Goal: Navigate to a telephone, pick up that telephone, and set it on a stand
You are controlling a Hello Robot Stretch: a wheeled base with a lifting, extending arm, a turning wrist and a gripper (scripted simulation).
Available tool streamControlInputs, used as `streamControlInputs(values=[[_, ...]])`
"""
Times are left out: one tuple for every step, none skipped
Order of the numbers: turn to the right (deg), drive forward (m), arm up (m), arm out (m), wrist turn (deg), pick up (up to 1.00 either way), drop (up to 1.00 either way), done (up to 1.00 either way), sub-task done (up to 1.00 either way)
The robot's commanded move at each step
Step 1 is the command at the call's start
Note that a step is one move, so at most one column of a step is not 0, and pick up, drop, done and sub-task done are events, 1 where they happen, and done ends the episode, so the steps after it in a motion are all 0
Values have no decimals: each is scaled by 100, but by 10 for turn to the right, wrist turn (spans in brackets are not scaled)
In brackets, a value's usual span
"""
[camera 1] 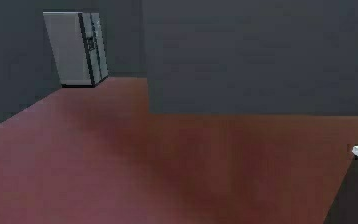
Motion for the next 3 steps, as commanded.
streamControlInputs(values=[[90,0,0,0,0,0,0,0,0],[0,100,0,0,0,0,0,0,0],[90,0,0,0,0,0,0,0,0]])
